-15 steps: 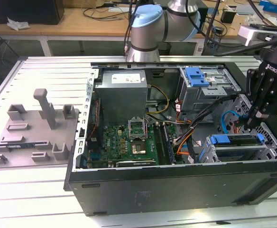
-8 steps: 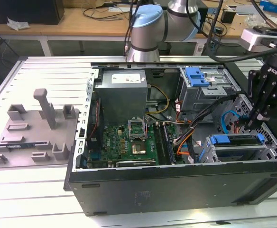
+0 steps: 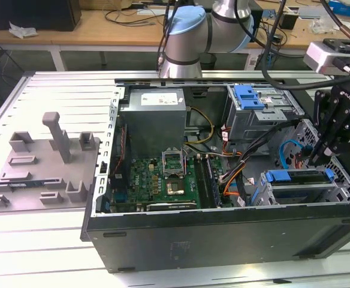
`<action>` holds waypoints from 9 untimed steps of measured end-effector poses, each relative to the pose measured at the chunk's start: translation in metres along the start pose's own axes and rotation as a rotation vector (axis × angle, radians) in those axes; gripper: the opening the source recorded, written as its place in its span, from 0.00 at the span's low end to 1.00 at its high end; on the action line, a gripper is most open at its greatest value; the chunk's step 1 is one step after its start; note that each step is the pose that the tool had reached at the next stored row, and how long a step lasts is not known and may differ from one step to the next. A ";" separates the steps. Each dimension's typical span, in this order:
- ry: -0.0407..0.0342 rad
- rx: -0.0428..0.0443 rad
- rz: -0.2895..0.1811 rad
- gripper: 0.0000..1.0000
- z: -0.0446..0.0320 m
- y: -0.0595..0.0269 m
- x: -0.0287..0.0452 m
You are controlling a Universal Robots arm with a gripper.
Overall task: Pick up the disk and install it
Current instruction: 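Insert the first disk wire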
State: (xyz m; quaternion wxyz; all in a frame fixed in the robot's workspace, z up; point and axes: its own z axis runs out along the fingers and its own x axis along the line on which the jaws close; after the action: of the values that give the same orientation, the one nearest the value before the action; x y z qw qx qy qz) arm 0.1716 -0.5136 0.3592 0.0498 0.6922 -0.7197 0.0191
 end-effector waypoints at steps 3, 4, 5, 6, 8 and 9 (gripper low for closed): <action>0.0000 0.0000 0.000 0.16 0.0000 0.0002 0.0001; 0.0001 0.0000 0.000 0.16 0.0000 0.0002 0.0001; -0.0004 0.0002 0.000 0.16 0.0000 0.0007 0.0003; -0.0041 0.0010 -0.007 0.16 0.0001 0.0010 0.0007; -0.0085 0.0027 -0.019 0.16 0.0002 0.0011 0.0013; -0.0109 0.0038 -0.025 0.16 0.0001 0.0011 0.0015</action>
State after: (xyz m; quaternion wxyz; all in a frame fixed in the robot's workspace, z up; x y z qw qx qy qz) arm 0.1704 -0.5150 0.3593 0.0448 0.7012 -0.7114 0.0161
